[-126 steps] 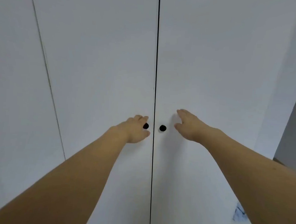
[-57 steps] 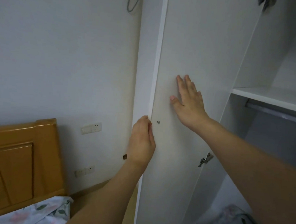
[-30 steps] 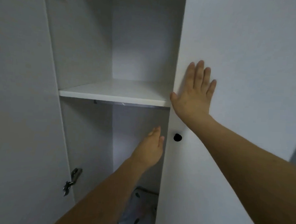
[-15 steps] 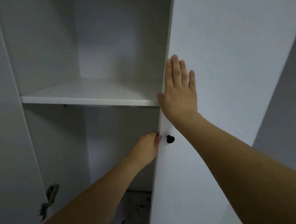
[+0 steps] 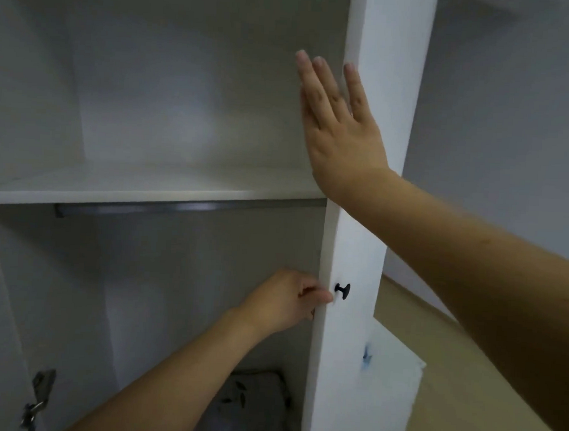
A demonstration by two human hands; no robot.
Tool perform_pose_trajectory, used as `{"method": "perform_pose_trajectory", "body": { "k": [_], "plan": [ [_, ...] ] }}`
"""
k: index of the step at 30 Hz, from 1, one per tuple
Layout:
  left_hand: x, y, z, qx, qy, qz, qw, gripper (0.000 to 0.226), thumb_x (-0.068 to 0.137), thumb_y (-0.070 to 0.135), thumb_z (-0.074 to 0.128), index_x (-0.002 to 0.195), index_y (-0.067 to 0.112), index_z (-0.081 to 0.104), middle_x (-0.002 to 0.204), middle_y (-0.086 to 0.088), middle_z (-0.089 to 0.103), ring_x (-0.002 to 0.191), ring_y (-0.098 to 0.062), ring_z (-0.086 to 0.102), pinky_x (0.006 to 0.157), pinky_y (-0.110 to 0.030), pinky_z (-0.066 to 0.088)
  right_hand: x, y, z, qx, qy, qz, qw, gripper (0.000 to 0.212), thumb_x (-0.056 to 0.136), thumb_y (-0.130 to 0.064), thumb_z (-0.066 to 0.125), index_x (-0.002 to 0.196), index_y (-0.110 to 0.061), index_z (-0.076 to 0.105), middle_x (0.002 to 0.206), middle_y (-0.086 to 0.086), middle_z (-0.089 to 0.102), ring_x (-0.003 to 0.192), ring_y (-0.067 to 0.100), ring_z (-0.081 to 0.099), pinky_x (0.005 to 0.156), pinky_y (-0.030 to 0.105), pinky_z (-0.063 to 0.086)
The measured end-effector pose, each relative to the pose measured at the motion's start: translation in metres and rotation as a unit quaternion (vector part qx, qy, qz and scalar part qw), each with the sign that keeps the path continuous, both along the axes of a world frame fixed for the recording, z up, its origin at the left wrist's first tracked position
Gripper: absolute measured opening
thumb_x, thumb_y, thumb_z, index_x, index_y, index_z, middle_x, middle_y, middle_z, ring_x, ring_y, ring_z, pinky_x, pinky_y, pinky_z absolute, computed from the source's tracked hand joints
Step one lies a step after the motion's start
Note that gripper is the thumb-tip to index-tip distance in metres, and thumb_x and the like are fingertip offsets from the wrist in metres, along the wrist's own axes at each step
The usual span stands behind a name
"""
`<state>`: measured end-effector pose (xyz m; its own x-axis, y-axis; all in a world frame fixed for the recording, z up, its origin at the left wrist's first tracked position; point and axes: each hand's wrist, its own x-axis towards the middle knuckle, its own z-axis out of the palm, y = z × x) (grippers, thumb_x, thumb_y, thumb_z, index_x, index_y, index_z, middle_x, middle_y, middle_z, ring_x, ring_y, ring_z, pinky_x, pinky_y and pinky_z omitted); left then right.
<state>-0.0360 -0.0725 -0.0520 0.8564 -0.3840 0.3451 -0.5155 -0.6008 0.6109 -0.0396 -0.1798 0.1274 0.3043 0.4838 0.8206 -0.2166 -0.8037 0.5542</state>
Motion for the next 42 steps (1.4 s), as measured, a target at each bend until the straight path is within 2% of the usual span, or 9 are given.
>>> {"method": "perform_pose_trajectory", "body": {
  "k": [6, 10, 12, 14, 18, 24, 35, 38, 42],
  "plan": [
    [0.001, -0.045, 0.008, 0.058, -0.059, -0.112, 0.990, 0.051, 0.078, 0.063, 0.053, 0.061, 0.016, 0.062, 0.061, 0.004, 0.067, 0.055, -0.010, 0.062, 0.057, -0.029, 0.054, -0.027, -0.040, 0.010, -0.099, 0.051, -0.173, 0.979, 0.063, 0.092, -0.025, 0.027, 0.150, -0.002, 0.017, 0.159, 0.015, -0.018, 0.149, 0.027, -0.006, 0.117, 0.049, -0.010],
    [-0.001, -0.084, 0.001, 0.020, -0.143, -0.136, 0.980, 0.048, 0.072, 0.072, 0.059, 0.053, 0.028, 0.051, 0.052, 0.019, 0.055, 0.048, -0.003, 0.051, 0.044, -0.010, 0.033, -0.039, -0.077, 0.011, -0.096, 0.079, -0.279, 0.952, 0.066, 0.094, -0.032, 0.021, 0.151, -0.003, 0.006, 0.158, 0.018, -0.018, 0.148, 0.031, -0.010, 0.116, 0.051, -0.014],
    [0.000, -0.107, 0.000, 0.023, -0.178, -0.121, 0.976, 0.055, 0.067, 0.081, 0.056, 0.083, 0.030, 0.065, 0.078, 0.020, 0.066, 0.071, 0.001, 0.061, 0.060, -0.008, 0.043, -0.048, -0.098, 0.007, -0.095, 0.087, -0.323, 0.937, 0.066, 0.094, -0.033, 0.017, 0.151, -0.002, 0.002, 0.158, 0.018, -0.016, 0.148, 0.032, -0.010, 0.115, 0.051, -0.015],
    [0.001, -0.130, -0.001, 0.011, -0.192, -0.092, 0.977, 0.085, 0.061, 0.087, 0.055, 0.118, 0.024, 0.057, 0.114, 0.011, 0.064, 0.102, -0.008, 0.061, 0.081, -0.022, 0.052, -0.055, -0.119, 0.004, -0.087, 0.100, -0.340, 0.931, 0.065, 0.094, -0.030, 0.014, 0.150, -0.001, -0.001, 0.159, 0.016, -0.013, 0.148, 0.032, -0.009, 0.116, 0.050, -0.013],
    [-0.006, -0.176, -0.010, -0.090, -0.152, -0.086, 0.980, 0.111, 0.054, 0.083, 0.063, 0.142, 0.027, 0.027, 0.144, 0.010, 0.039, 0.131, -0.007, 0.039, 0.097, -0.019, 0.035, -0.062, -0.157, 0.004, -0.052, 0.134, -0.353, 0.925, 0.063, 0.096, -0.026, 0.016, 0.150, 0.000, -0.003, 0.160, 0.015, -0.013, 0.148, 0.032, -0.007, 0.119, 0.047, -0.006],
    [-0.001, -0.239, -0.017, -0.063, -0.140, -0.060, 0.986, 0.134, 0.054, 0.088, 0.052, 0.151, 0.019, -0.010, 0.161, 0.000, -0.002, 0.148, -0.020, 0.002, 0.116, -0.048, 0.025, -0.063, -0.209, 0.005, -0.057, 0.150, -0.367, 0.916, 0.065, 0.100, -0.040, 0.012, 0.150, -0.001, -0.005, 0.160, 0.014, -0.009, 0.149, 0.030, -0.007, 0.119, 0.047, -0.007],
    [0.008, -0.357, -0.015, -0.055, -0.136, 0.030, 0.989, 0.137, 0.052, 0.082, 0.049, 0.151, 0.003, -0.005, 0.161, -0.015, 0.001, 0.148, -0.030, 0.003, 0.108, -0.069, 0.014, -0.041, -0.319, -0.013, 0.022, 0.171, -0.280, 0.944, 0.066, 0.100, -0.042, 0.021, 0.152, -0.008, -0.003, 0.162, 0.008, -0.005, 0.149, 0.023, -0.008, 0.119, 0.041, -0.011],
    [0.017, -0.379, -0.020, -0.060, -0.158, 0.048, 0.984, 0.136, 0.053, 0.079, 0.050, 0.151, 0.000, 0.001, 0.160, -0.019, 0.006, 0.147, -0.034, 0.007, 0.107, -0.070, 0.016, -0.033, -0.334, -0.013, 0.073, 0.182, -0.214, 0.957, 0.061, 0.100, -0.033, 0.029, 0.153, -0.011, 0.007, 0.162, 0.006, 0.005, 0.149, 0.020, -0.005, 0.120, 0.037, -0.012],
    [0.028, -0.388, -0.030, -0.090, -0.199, 0.034, 0.975, 0.135, 0.056, 0.079, 0.054, 0.151, -0.001, 0.001, 0.159, -0.021, 0.005, 0.147, -0.037, 0.004, 0.111, -0.065, 0.014, -0.028, -0.344, -0.016, 0.015, 0.159, -0.232, 0.959, 0.062, 0.100, -0.035, 0.021, 0.152, -0.006, 0.002, 0.161, 0.011, -0.002, 0.149, 0.028, -0.006, 0.119, 0.042, -0.014]
  ]
}}
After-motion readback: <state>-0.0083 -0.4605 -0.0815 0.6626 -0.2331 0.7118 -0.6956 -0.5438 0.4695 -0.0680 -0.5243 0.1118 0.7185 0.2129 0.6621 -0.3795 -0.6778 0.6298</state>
